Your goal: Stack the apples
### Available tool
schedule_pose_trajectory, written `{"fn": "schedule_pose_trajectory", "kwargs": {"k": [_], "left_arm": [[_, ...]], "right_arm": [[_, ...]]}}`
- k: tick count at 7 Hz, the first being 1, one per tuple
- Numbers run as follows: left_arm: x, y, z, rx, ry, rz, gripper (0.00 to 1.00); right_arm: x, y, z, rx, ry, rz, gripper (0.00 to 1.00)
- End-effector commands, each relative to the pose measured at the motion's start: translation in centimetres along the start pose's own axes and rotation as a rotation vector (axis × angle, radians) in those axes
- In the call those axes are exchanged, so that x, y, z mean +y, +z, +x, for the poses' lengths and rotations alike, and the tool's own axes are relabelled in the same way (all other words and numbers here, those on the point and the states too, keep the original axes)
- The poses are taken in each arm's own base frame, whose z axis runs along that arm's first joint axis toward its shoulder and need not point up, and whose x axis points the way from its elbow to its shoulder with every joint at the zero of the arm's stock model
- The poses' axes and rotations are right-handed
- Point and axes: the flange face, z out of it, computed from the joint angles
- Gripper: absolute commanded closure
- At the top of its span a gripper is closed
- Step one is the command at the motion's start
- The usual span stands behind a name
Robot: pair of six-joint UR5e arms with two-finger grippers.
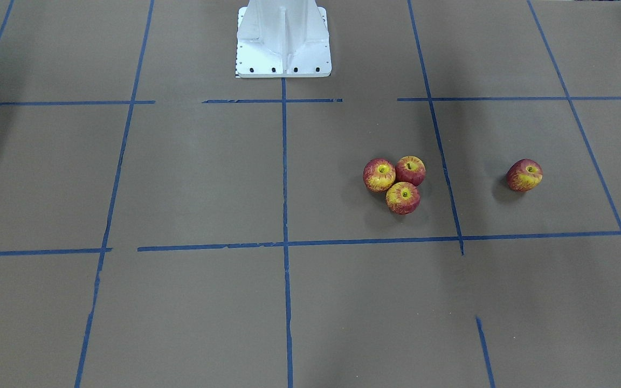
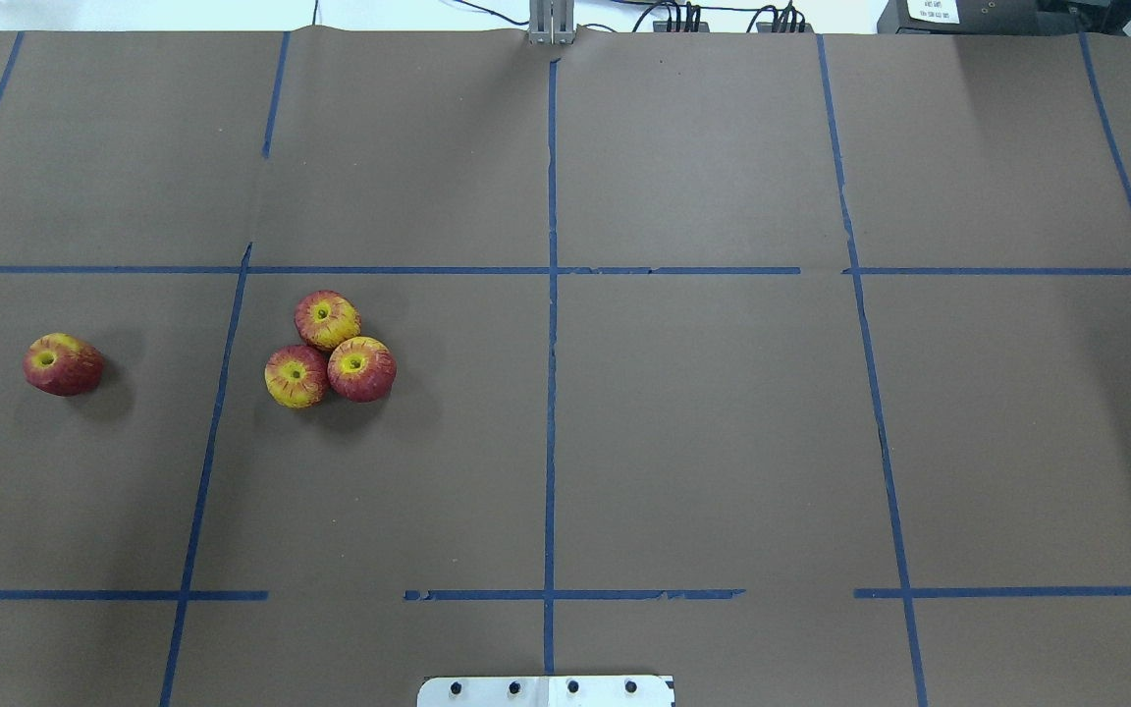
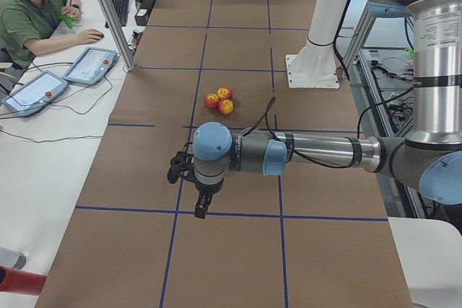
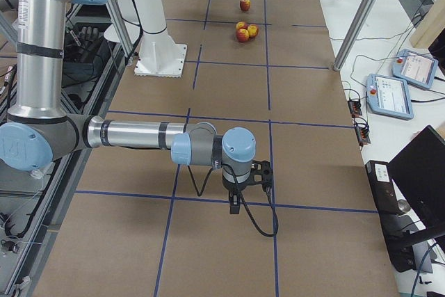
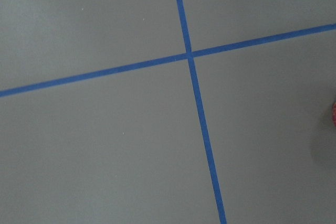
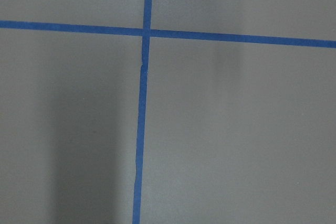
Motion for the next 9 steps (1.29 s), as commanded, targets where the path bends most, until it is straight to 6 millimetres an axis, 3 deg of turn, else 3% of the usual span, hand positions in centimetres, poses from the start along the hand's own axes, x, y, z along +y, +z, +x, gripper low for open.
{"fn": "schedule_pose_trajectory", "kwargs": {"k": [1,3,4,6,9], "left_arm": [[-2.0,1.4,3.8,0.009,-0.041,0.054,0.0],[-3.2,6.1,9.1,-0.034,-0.068,0.07,0.0],[-2.4,8.4,11.3,-0.013,-0.067,0.07,0.0],[-2.3,12.9,17.9,0.026,-0.15,0.108,0.0],[-4.7,17.0,25.1,0.035,-0.193,0.133,0.0]], "right_arm": [[0.0,0.0,0.0,0.0,0.0,0.0,0.0],[0.0,0.0,0.0,0.0,0.0,0.0,0.0],[0.0,0.0,0.0,0.0,0.0,0.0,0.0],[0.0,0.0,0.0,0.0,0.0,0.0,0.0],[0.0,0.0,0.0,0.0,0.0,0.0,0.0]]}}
